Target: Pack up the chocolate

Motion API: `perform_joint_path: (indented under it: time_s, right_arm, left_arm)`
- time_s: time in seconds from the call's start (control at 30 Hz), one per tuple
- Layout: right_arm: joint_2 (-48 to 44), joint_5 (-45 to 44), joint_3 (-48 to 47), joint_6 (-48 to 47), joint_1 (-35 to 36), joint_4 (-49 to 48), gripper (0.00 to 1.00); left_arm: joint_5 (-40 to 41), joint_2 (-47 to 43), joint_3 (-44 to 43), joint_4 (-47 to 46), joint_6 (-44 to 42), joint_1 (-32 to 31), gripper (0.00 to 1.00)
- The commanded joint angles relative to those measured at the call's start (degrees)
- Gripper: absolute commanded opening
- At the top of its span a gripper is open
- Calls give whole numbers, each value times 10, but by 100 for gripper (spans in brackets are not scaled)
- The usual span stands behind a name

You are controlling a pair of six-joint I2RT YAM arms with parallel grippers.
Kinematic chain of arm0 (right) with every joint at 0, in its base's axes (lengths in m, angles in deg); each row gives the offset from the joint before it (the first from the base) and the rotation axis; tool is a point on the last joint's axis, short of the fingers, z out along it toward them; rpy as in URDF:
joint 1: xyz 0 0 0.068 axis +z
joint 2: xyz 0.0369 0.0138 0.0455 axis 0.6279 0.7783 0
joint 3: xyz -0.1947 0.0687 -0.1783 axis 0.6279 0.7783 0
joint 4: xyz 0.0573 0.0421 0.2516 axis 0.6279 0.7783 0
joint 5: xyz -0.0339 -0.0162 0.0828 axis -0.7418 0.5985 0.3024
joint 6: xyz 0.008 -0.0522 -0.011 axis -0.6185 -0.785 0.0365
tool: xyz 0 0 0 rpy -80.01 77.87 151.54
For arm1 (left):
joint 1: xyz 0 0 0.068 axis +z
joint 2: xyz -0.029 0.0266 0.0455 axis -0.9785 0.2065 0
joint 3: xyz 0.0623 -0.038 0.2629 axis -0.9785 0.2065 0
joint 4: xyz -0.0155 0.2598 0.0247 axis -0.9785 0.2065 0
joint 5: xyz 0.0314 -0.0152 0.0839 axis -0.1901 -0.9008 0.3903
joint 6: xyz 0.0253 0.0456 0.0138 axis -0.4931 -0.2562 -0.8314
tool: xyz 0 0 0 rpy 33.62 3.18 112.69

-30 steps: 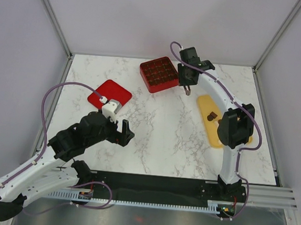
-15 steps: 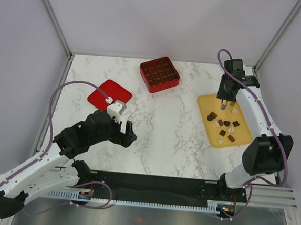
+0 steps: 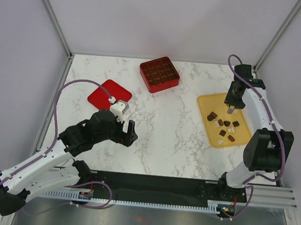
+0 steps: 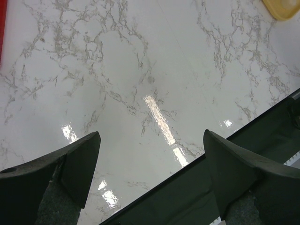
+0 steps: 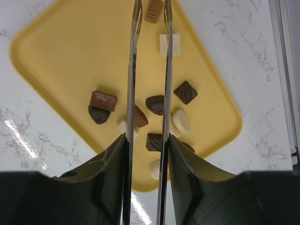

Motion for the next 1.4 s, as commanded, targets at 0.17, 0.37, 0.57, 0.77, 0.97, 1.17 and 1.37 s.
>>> perform_joint_path:
  time_s: [0.17, 0.37, 0.57, 0.77, 0.97, 1.17, 1.37]
  right_arm:
    - [16, 46, 14, 9, -33, -32, 48]
    - [15, 50, 30, 15, -39, -52, 50]
    - [20, 58, 55, 9, -57, -70, 50]
    - [23, 72, 49, -1, -58, -78, 43]
    - [8, 90, 47, -6, -57, -80, 30]
    - [-10, 109, 23, 6, -11, -70, 28]
    - [-1, 133, -69, 26, 96, -53, 27]
  left_arm:
    - [22, 0, -8, -24, -5, 0, 98]
    - [17, 4, -7, -24, -6, -1, 99]
    - [15, 7, -7, -24, -7, -1, 99]
    - [26, 9, -8, -23, -6, -1, 98]
    - [55, -10, -6, -22, -5, 0, 98]
    - [76, -36, -2, -22, -5, 0, 98]
    - [76, -52, 3, -17, -12, -1, 98]
